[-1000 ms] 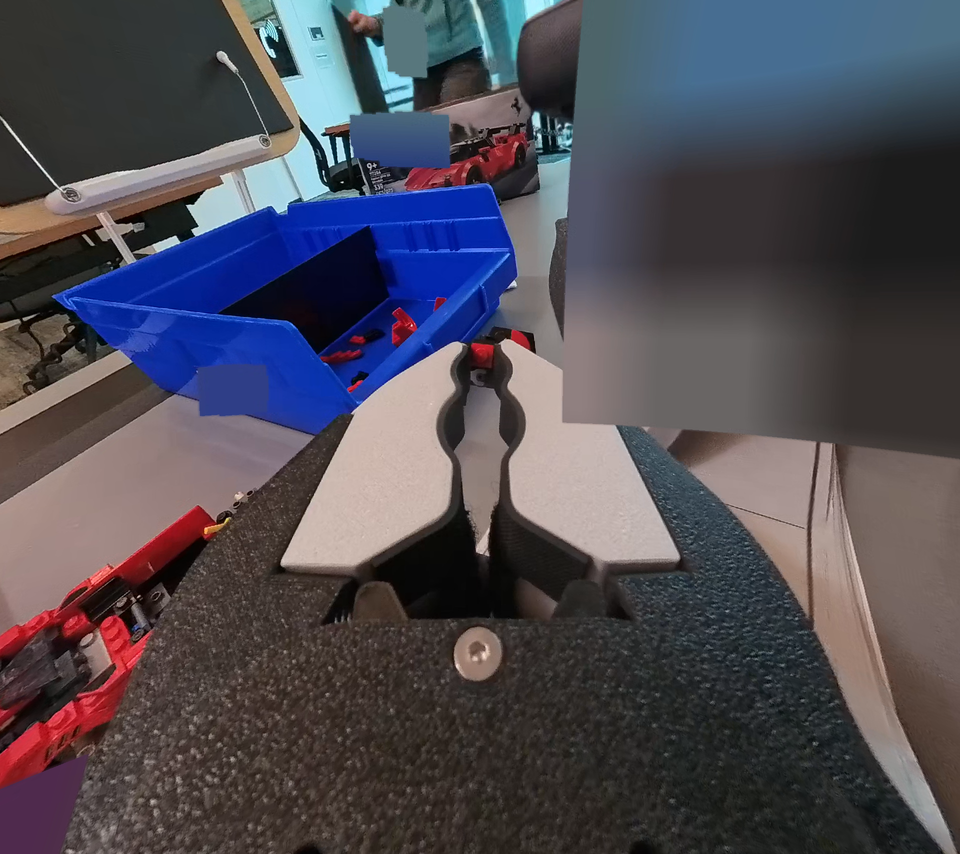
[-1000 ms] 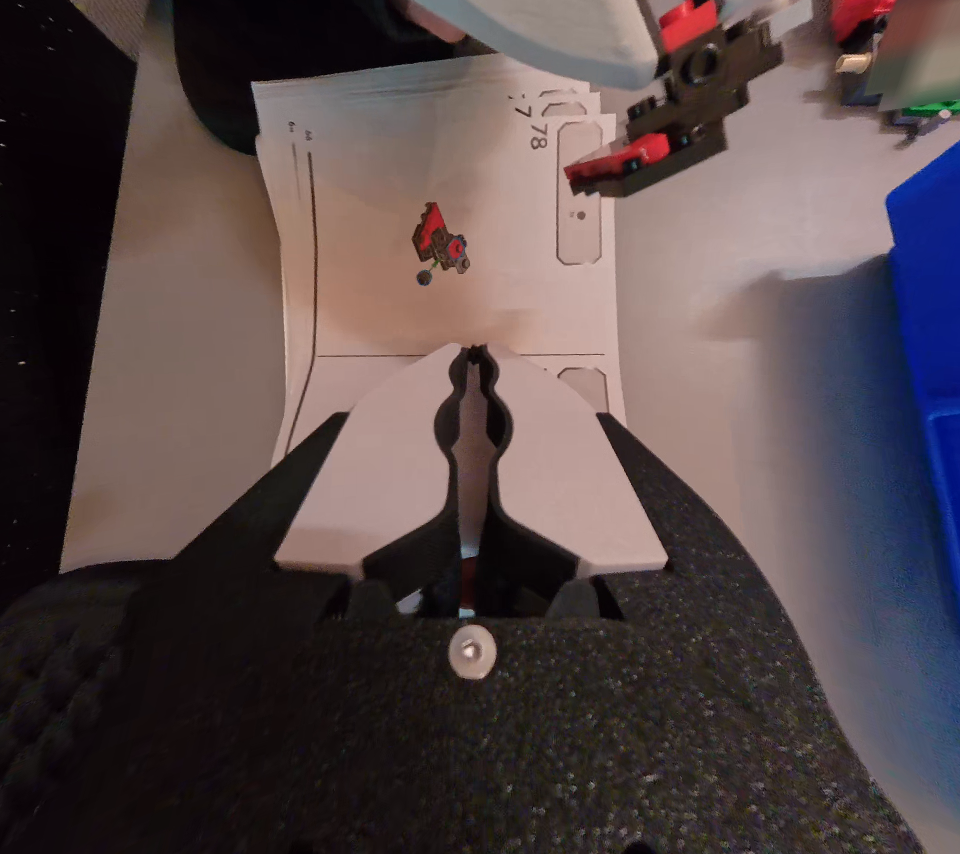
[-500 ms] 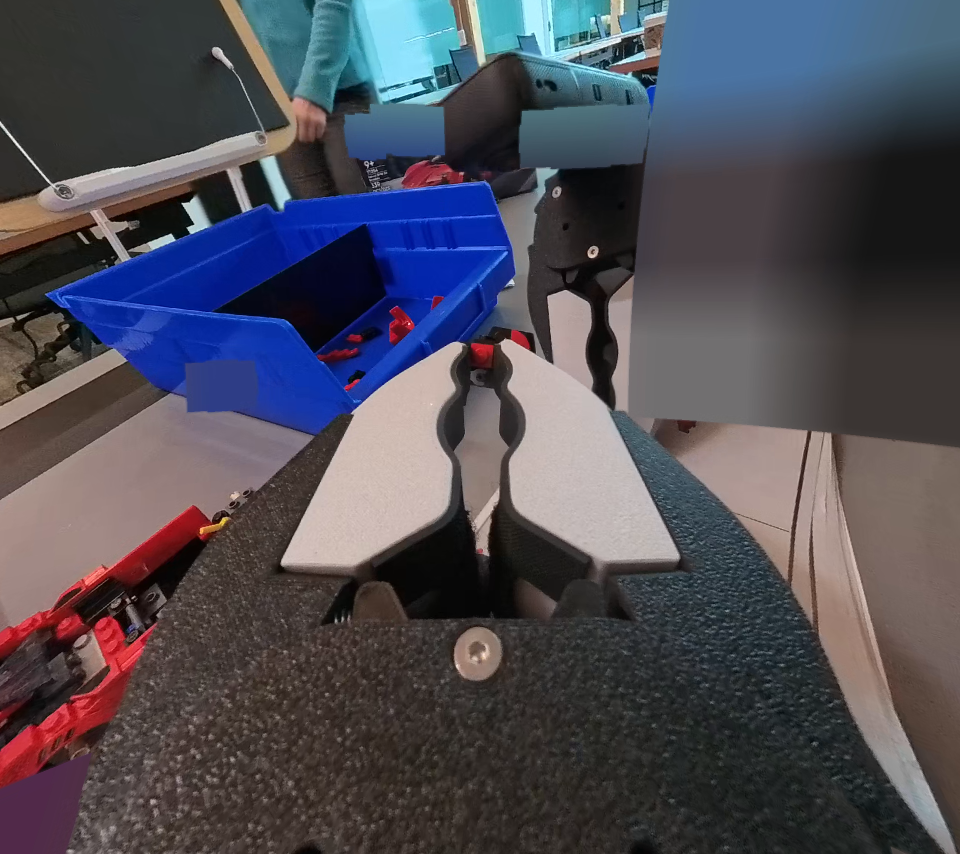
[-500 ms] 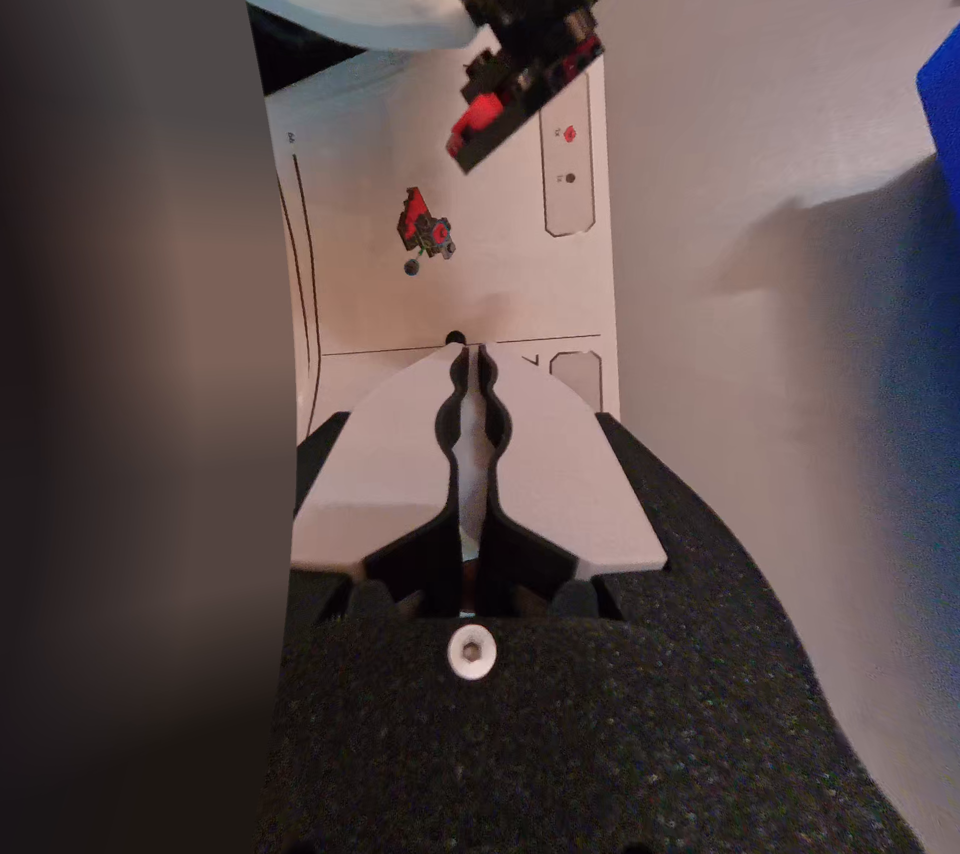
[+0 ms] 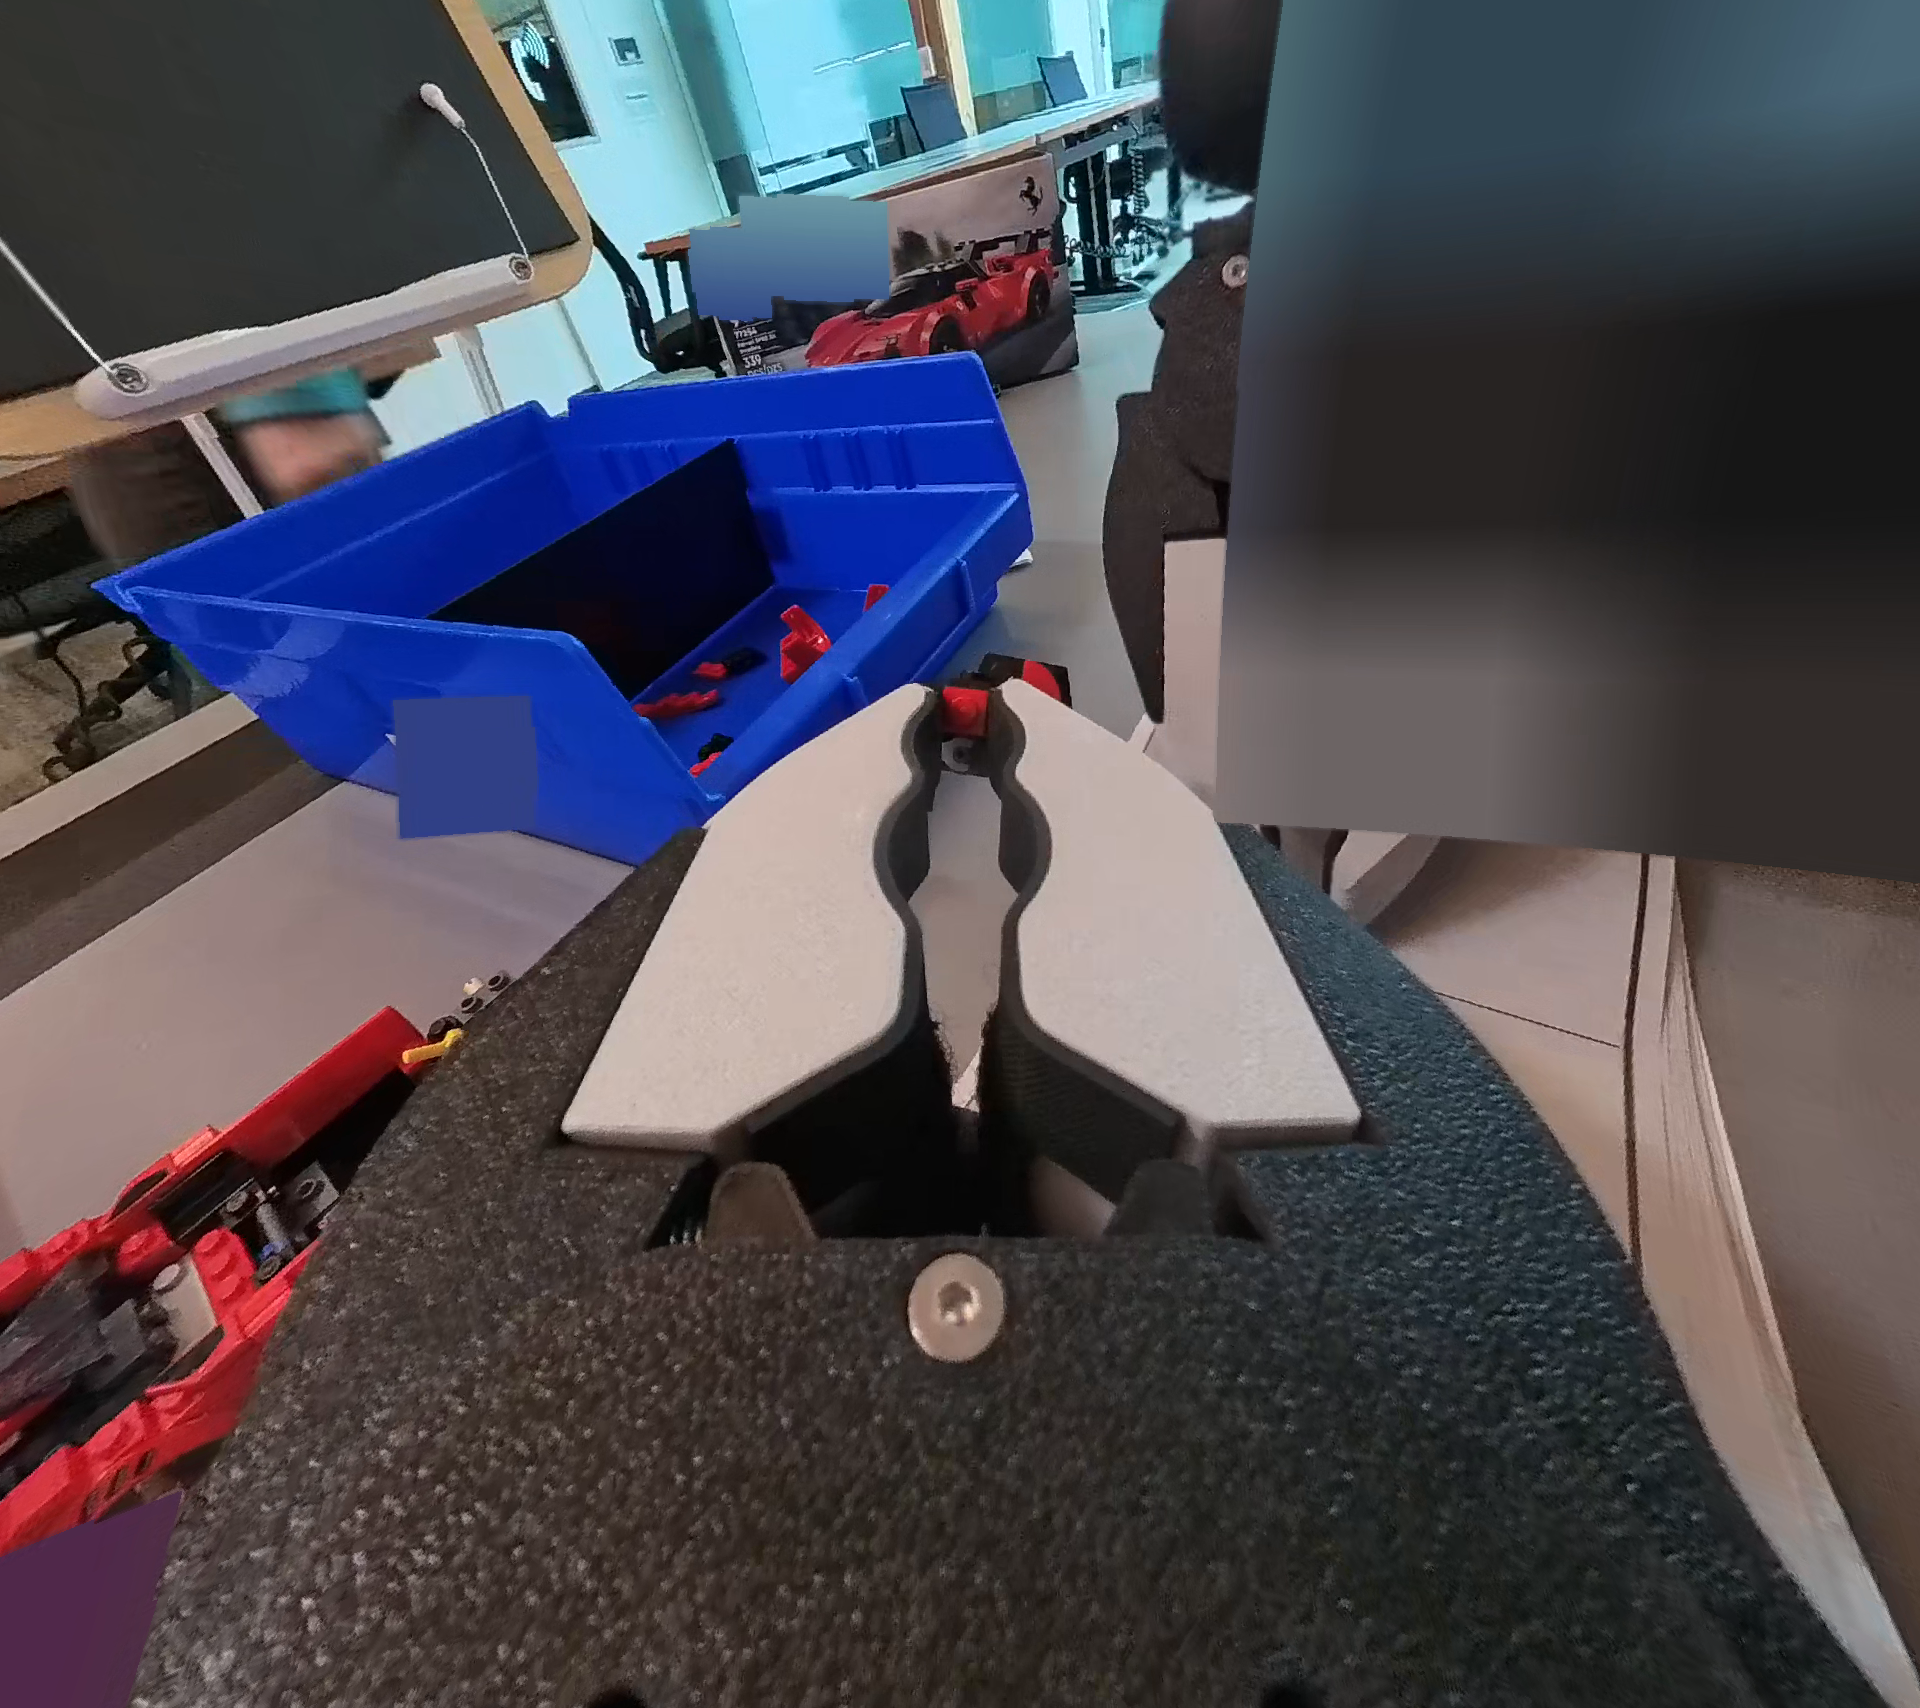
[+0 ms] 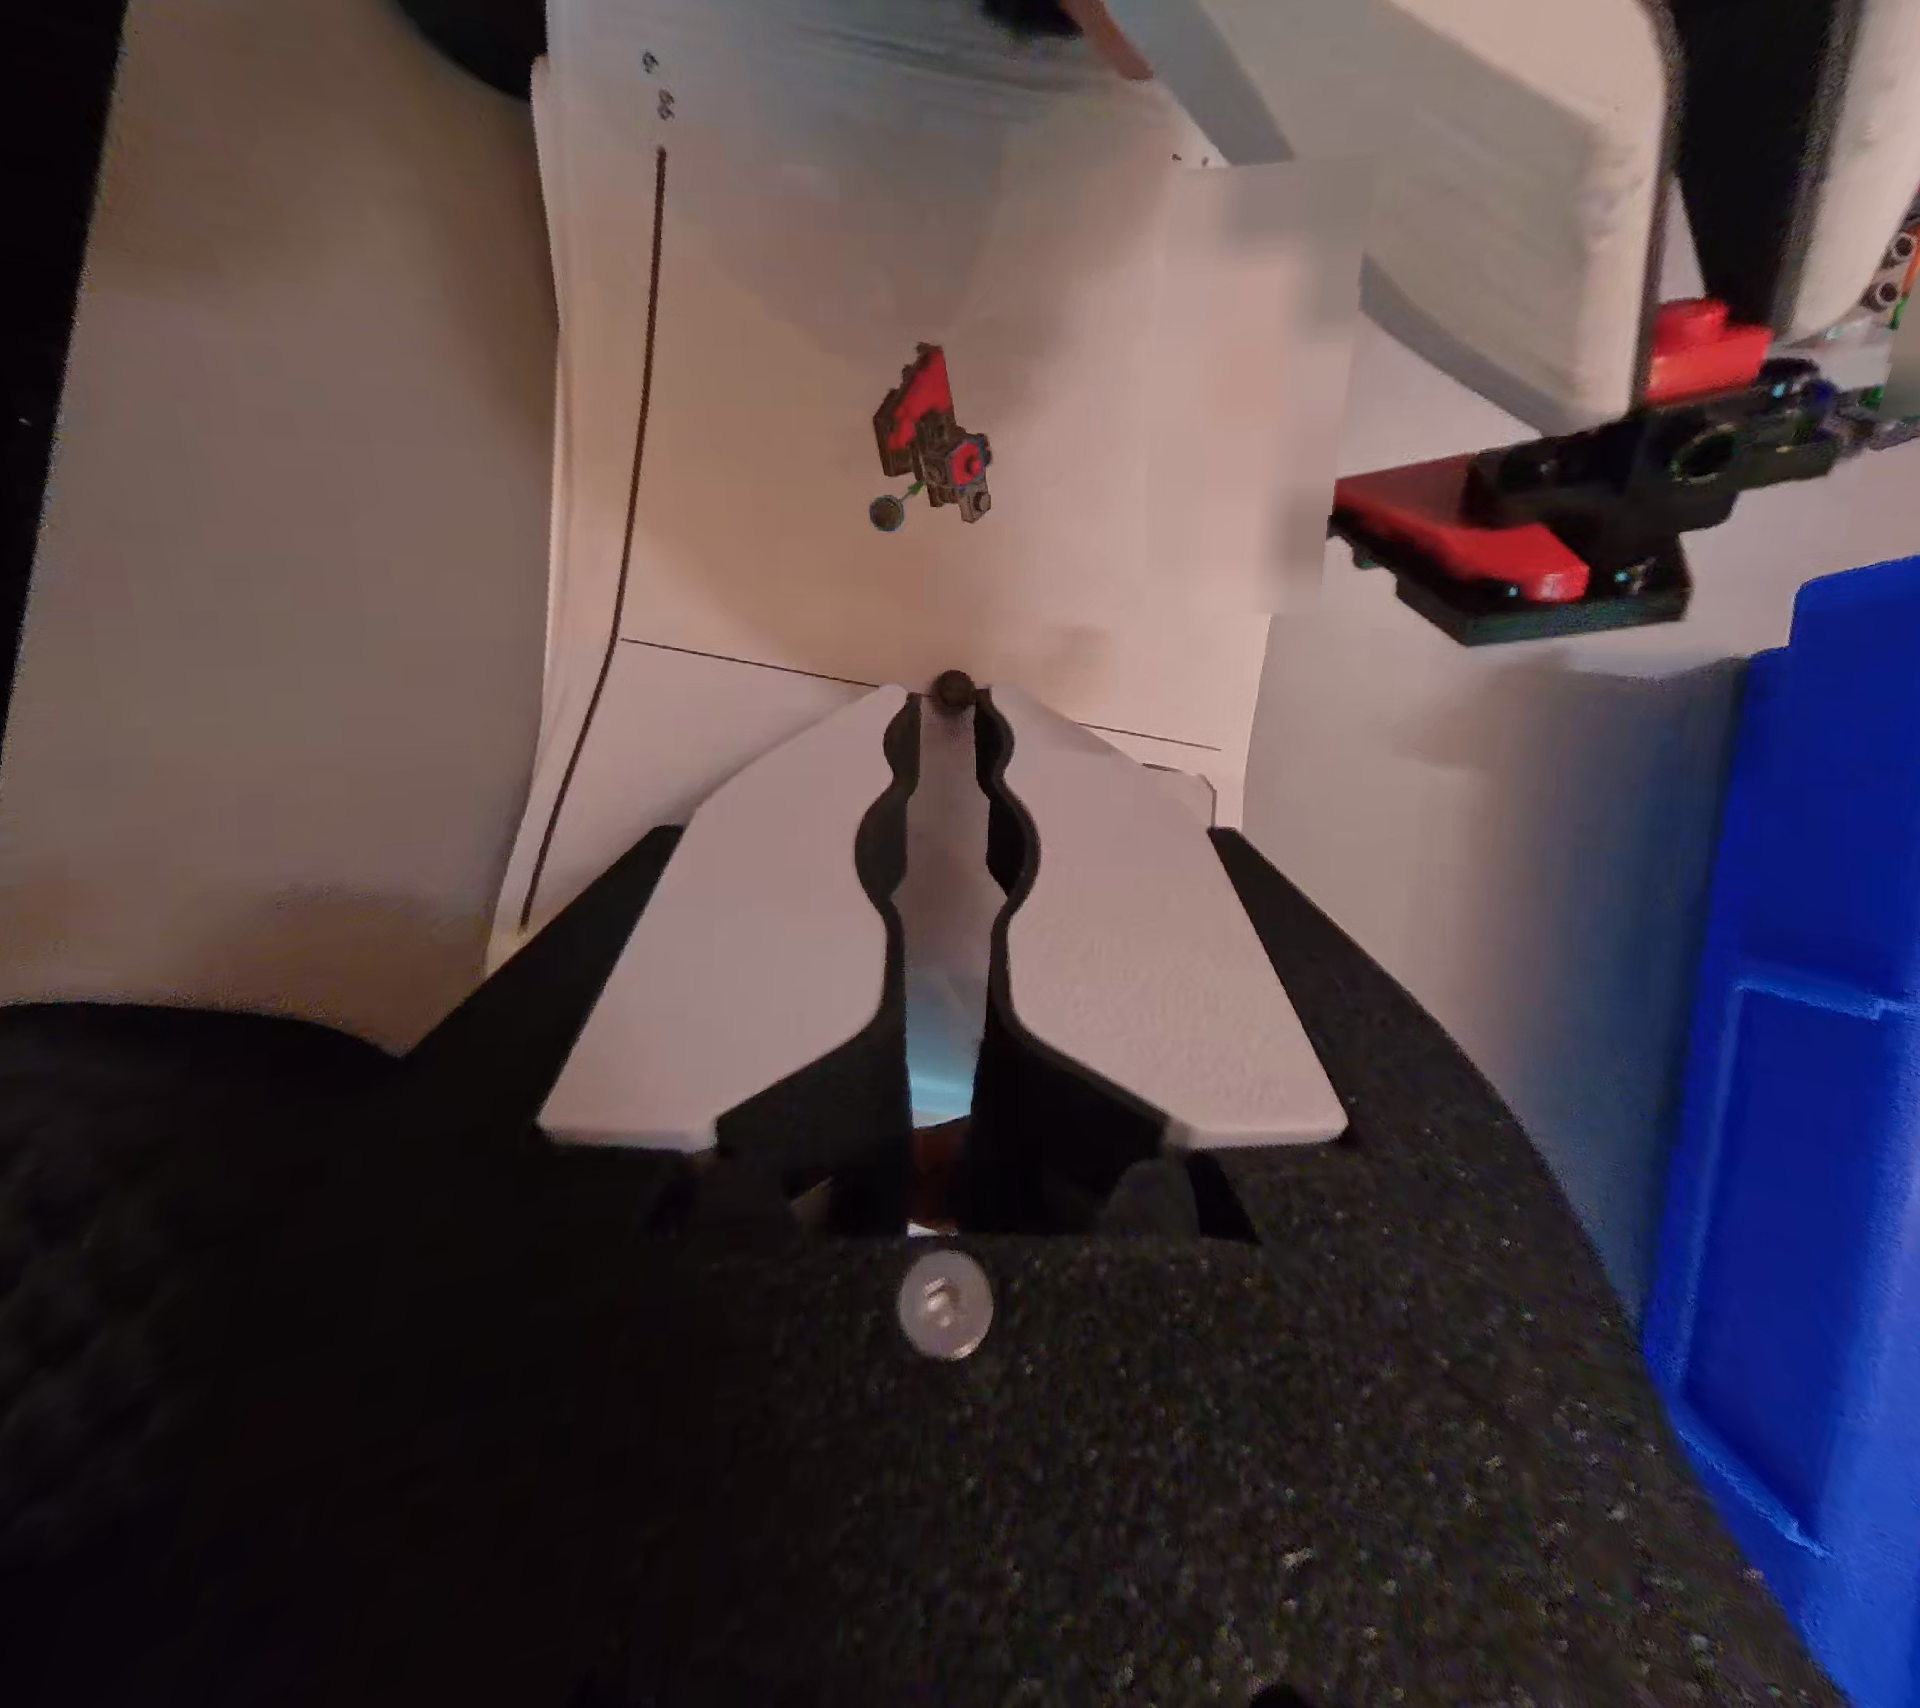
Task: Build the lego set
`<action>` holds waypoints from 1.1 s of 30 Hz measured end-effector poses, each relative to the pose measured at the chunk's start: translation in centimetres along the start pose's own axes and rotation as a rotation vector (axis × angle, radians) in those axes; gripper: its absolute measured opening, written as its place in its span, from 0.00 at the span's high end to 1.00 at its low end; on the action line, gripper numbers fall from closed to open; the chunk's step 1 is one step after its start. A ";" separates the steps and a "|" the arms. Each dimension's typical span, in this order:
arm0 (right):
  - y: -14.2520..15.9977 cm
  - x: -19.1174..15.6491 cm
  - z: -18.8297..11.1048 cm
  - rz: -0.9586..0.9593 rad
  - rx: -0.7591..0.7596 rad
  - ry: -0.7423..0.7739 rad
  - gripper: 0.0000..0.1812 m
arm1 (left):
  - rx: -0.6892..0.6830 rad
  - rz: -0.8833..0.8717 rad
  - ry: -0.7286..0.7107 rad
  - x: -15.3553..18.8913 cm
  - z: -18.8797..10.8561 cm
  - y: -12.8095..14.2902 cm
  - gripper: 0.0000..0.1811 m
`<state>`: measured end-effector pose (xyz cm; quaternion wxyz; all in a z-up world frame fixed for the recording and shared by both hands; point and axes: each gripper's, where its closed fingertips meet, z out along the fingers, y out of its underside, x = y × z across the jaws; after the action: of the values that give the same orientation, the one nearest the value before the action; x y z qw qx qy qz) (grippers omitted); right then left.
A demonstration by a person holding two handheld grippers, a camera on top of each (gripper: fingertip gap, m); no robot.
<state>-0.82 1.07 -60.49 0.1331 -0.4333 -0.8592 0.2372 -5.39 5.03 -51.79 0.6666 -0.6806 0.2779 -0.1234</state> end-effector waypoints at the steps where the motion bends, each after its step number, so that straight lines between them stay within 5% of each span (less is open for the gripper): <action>1: 0.0 0.0 0.1 -0.003 -0.002 0.004 0.95 | -0.001 -0.001 0.000 0.0 0.0 0.0 0.96; 33: -0.3 -0.1 0.4 -0.007 0.011 0.011 0.99 | -0.012 0.016 -0.002 0.0 0.0 0.2 0.96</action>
<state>-1.14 0.75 -60.69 0.1409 -0.4309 -0.8586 0.2393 -5.41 5.04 -51.95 0.6638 -0.6824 0.2833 -0.1154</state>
